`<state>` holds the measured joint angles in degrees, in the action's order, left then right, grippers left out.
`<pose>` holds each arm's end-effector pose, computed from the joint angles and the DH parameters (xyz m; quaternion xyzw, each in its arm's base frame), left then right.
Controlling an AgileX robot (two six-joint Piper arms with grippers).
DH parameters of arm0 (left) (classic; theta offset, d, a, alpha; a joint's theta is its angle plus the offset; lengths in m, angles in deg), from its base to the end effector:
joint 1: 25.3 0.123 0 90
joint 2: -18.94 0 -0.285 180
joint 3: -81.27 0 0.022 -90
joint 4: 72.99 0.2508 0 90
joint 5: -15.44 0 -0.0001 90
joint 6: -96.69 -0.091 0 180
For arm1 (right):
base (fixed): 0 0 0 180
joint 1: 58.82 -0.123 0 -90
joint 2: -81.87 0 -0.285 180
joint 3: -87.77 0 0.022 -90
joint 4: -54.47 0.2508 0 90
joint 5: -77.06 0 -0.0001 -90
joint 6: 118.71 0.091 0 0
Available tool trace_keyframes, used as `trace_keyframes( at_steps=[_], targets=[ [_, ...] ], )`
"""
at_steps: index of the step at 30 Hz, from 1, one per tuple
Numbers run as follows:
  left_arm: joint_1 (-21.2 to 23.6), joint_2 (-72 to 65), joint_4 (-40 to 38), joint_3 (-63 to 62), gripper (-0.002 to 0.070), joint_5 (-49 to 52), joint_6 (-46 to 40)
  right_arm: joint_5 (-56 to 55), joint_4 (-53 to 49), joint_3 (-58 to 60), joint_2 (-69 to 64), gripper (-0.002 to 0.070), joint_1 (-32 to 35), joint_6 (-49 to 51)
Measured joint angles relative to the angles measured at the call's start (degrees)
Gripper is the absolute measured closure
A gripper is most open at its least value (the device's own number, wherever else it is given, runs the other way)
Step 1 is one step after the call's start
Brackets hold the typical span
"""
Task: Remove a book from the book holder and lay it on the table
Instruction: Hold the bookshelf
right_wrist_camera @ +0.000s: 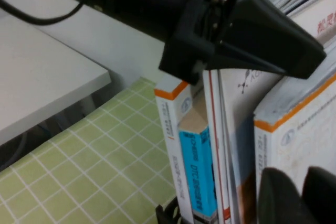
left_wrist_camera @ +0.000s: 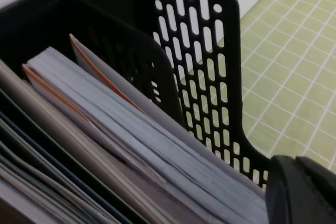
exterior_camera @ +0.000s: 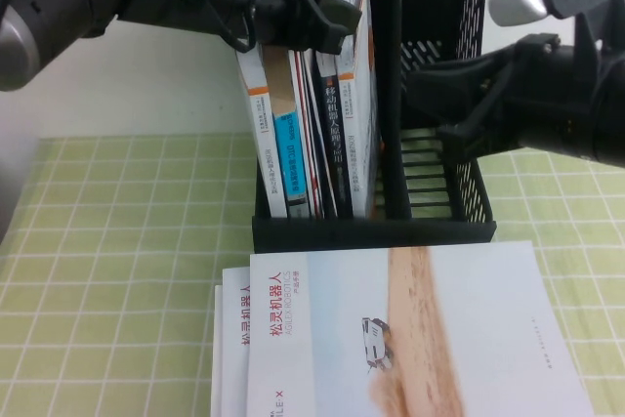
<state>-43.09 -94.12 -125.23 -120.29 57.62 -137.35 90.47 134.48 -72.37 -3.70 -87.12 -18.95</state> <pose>0.3940 -0.1772 0.3614 0.3355 0.7763 -0.2704 0.4601 0.2630 0.1653 0.3345 -0.2652 0.7606 0.2308 0.5459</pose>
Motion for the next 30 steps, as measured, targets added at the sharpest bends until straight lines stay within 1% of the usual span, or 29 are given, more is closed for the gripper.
trace_keyframes(
  at_steps=[5,8,11,15,21,30],
  targets=[
    [0.1,0.1,1.0,0.0,0.0678,0.5,0.5,4.1,0.0,-3.8,-3.7,0.0426,-0.5,-3.7],
    [0.1,0.2,1.2,0.0,0.0678,0.5,0.7,1.7,0.0,-4.5,-5.5,0.0366,-2.5,-6.1],
    [0.6,0.6,1.6,0.0,0.0678,0.6,0.7,-3.1,0.0,-4.5,-6.2,0.0348,-4.9,-8.6],
    [2.0,1.1,1.6,0.0,0.0678,1.7,1.3,-7.8,0.2,-4.5,-6.3,0.0342,-8.2,-13.2],
    [3.9,1.7,2.1,0.0,0.0678,3.4,2.7,-21.3,2.3,-4.5,-8.8,0.0340,-12.5,-14.9],
    [4.1,2.0,1.9,0.0,0.0678,3.7,3.4,-26.1,3.3,-5.7,-14.0,0.0326,-13.4,-12.5]
  ],
)
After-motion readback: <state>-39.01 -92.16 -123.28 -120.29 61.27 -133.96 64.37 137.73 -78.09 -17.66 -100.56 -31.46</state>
